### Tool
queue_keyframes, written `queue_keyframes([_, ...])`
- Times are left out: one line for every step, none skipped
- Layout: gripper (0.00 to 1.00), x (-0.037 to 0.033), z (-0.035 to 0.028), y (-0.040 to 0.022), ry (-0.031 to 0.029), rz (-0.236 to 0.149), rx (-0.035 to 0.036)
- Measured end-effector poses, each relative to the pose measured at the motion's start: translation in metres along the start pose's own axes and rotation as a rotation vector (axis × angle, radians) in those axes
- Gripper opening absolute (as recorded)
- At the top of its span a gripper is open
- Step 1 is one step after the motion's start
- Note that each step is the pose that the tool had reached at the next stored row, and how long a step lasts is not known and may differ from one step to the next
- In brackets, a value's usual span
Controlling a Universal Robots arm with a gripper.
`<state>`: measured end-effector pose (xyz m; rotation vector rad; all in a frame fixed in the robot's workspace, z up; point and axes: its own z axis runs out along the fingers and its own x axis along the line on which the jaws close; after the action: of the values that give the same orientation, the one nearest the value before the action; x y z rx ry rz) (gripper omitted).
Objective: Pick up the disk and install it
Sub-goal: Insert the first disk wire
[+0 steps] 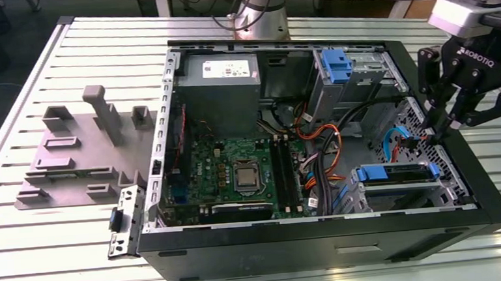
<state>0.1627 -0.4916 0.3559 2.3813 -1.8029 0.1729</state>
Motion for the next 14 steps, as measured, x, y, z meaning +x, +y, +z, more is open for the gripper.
queue_keyframes([0.31,0.0001,0.0005,-0.0006,-0.0003,0.0,-0.0038])
queue_keyframes([0.31,0.0,0.0012,-0.001,-0.0009,0.0,-0.0079])
queue_keyframes([0.31,-0.0002,0.002,-0.0013,-0.0017,0.001,-0.0122])
queue_keyframes([0.31,-0.0005,0.0029,-0.0016,-0.0024,0.001,-0.0163])
queue_keyframes([0.31,-0.0008,0.0036,-0.002,-0.0031,0.001,-0.0203])
queue_keyframes([0.31,-0.001,0.0038,-0.0024,-0.0034,0.002,-0.0235])
queue_keyframes([0.31,-0.0009,0.0039,-0.0032,-0.0037,0.003,-0.0262])
queue_keyframes([0.31,-0.0008,0.004,-0.0041,-0.0025,0.004,-0.0289])
queue_keyframes([0.31,-0.0005,0.004,-0.0052,0.0007,0.005,-0.0323])
queue_keyframes([0.31,-0.0003,0.004,-0.0062,0.0052,0.007,-0.0362])
queue_keyframes([0.31,-0.0001,0.004,-0.007,0.0109,0.008,-0.0401])
queue_keyframes([0.31,0.0001,0.0041,-0.0077,0.0163,0.01,-0.0442])
queue_keyframes([0.31,0.0001,0.0042,-0.0084,0.0199,0.012,-0.0481])
queue_keyframes([0.31,-0.0001,0.0044,-0.0089,0.0222,0.012,-0.0522])
